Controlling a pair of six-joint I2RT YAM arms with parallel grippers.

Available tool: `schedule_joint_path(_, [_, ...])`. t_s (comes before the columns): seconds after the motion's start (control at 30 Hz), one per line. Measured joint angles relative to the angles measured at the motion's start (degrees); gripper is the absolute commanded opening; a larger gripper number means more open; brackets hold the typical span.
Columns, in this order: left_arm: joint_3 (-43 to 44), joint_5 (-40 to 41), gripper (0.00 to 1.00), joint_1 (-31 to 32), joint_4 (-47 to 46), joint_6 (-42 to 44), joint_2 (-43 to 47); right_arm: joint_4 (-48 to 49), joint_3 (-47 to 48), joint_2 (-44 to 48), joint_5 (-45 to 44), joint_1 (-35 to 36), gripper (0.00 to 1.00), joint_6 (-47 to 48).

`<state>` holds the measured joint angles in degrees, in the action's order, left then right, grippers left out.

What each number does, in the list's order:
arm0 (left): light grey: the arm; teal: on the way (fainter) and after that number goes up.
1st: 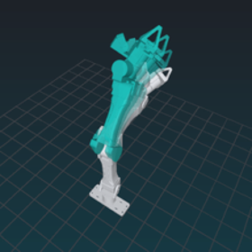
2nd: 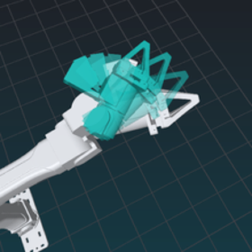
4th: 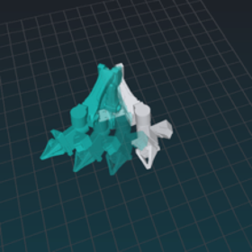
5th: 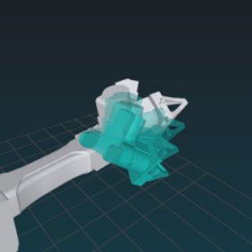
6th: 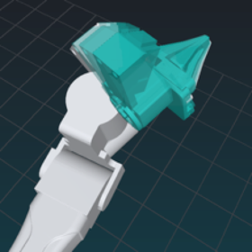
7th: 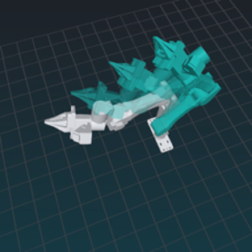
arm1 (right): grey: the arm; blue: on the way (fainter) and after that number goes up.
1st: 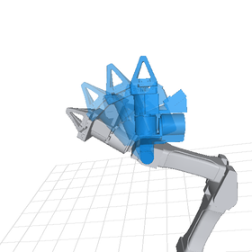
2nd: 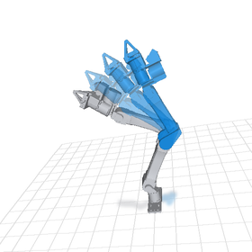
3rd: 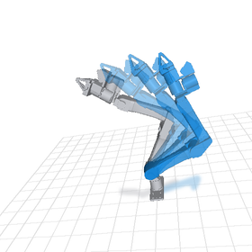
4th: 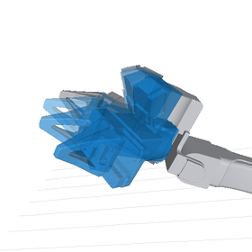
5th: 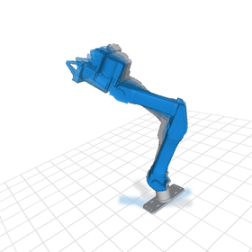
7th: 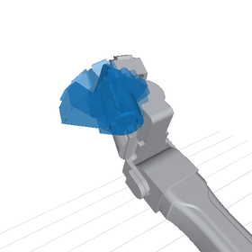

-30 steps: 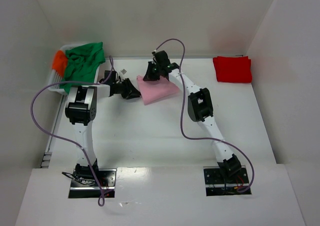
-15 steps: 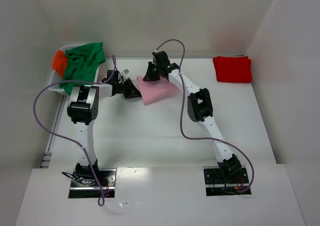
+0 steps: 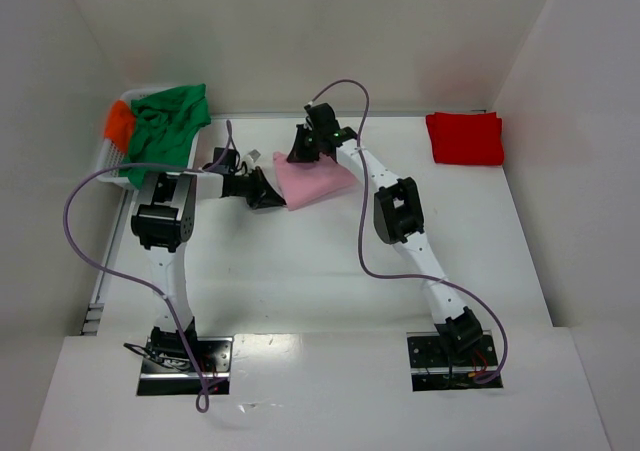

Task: Fold and stack the t-shirts
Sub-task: Smooth out wrinkles on the folded tshirt

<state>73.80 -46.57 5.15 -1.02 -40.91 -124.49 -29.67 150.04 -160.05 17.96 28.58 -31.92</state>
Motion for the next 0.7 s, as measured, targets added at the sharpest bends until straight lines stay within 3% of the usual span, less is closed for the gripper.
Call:
schedule_joint_path(0.37, [-1.51, -3.96, 0.08, 1.31, 1.46, 0.52, 0.90, -0.13, 0.83, -0.94, -0.85, 0.00, 0.03, 0.00])
schedule_joint_path(0.5, [-2.60, -4.50, 0.24, 1.88, 2.36, 1.11, 1.27, -0.17, 1.20, -1.05, -0.87, 0.00, 0.03, 0.00])
schedule_joint_path(0.57, [-2.71, -4.50, 0.43, 2.08, 3.37, 1.99, 1.55, -0.20, 1.53, -1.18, -1.01, 0.00, 0.03, 0.00])
schedule_joint_path(0.7, [-2.73, -4.59, 0.63, 1.70, 6.36, 3.37, 4.22, -0.74, 2.69, -1.46, -1.11, 0.00, 0.12, 0.17])
